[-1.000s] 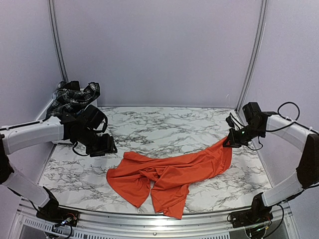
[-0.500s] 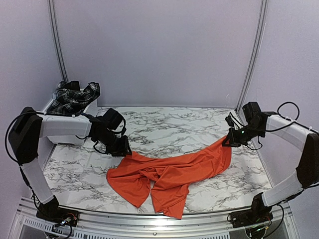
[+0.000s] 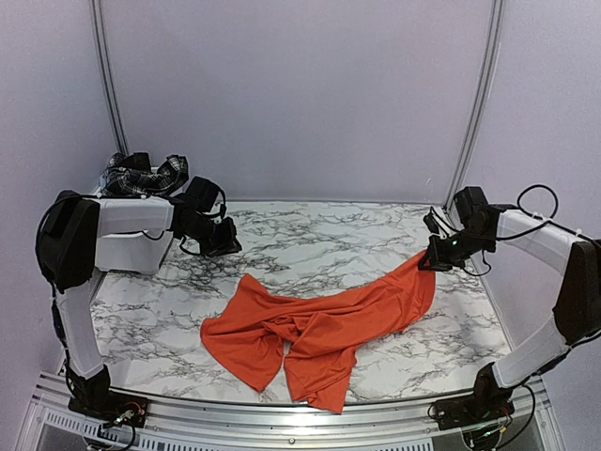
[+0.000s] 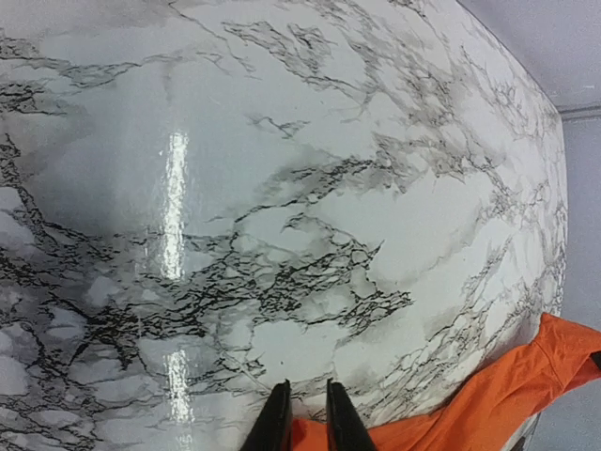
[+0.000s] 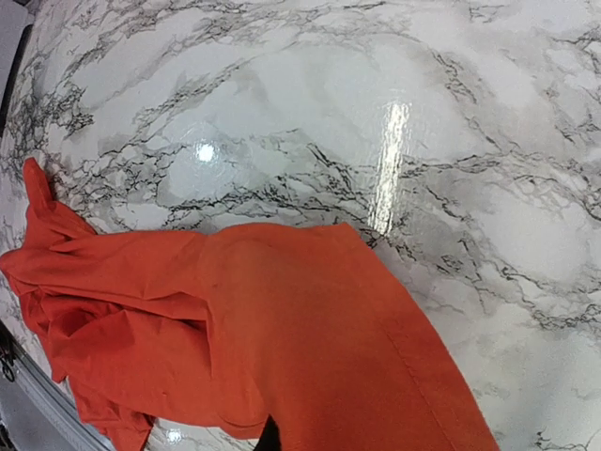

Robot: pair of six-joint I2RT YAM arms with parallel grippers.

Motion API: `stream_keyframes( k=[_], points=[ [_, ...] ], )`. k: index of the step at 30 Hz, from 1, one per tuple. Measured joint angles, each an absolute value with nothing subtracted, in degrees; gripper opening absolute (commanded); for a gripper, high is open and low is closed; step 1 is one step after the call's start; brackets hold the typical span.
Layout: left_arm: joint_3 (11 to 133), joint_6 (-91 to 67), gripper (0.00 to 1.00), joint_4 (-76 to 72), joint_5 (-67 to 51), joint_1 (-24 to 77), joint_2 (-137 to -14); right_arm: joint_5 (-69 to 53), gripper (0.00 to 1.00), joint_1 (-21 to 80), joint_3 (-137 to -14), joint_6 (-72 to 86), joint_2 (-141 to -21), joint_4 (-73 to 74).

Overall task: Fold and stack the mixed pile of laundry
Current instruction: Pick up the crumpled T-shirt from the center of the board.

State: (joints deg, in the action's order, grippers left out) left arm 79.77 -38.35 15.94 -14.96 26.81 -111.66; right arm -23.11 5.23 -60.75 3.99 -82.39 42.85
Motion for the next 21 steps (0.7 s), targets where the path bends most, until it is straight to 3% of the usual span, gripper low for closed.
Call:
stream_keyframes(
  k=[2, 6, 10, 12, 15, 16, 21],
  points=[
    [79.4, -37.1, 0.51, 15.9, -15.4, 25.6, -111.7, -22.4, 0.0, 5.2, -61.5, 4.0, -83.1, 42.9],
    [77.2, -34.9, 0.7, 16.1, -17.9, 25.6, -111.5, -19.9, 0.0, 5.2, -62.9, 3.7, -83.6, 43.3],
    [75.7, -32.9, 0.71, 17.0, -20.5, 26.7, -111.7, -18.6, 0.0, 5.2, -63.5, 3.1, -82.2, 43.3],
    [75.7, -32.2, 0.54, 17.0, -21.2, 27.5, -112.0, -18.5, 0.0, 5.2, -63.6, 2.9, -82.0, 43.3],
    [75.7, -31.5, 0.04, 17.0, -22.1, 28.6, -113.3, -18.0, 0.0, 5.2, -63.6, 2.7, -82.1, 43.5],
    [75.7, -31.6, 0.0, 17.1, -22.1, 28.9, -113.6, -17.8, 0.0, 5.2, -63.6, 2.7, -82.1, 43.5],
    [73.4, -31.8, 0.0, 17.1, -20.8, 27.3, -112.2, -17.4, 0.0, 5.2, -64.1, 2.7, -82.3, 43.7]
  ],
)
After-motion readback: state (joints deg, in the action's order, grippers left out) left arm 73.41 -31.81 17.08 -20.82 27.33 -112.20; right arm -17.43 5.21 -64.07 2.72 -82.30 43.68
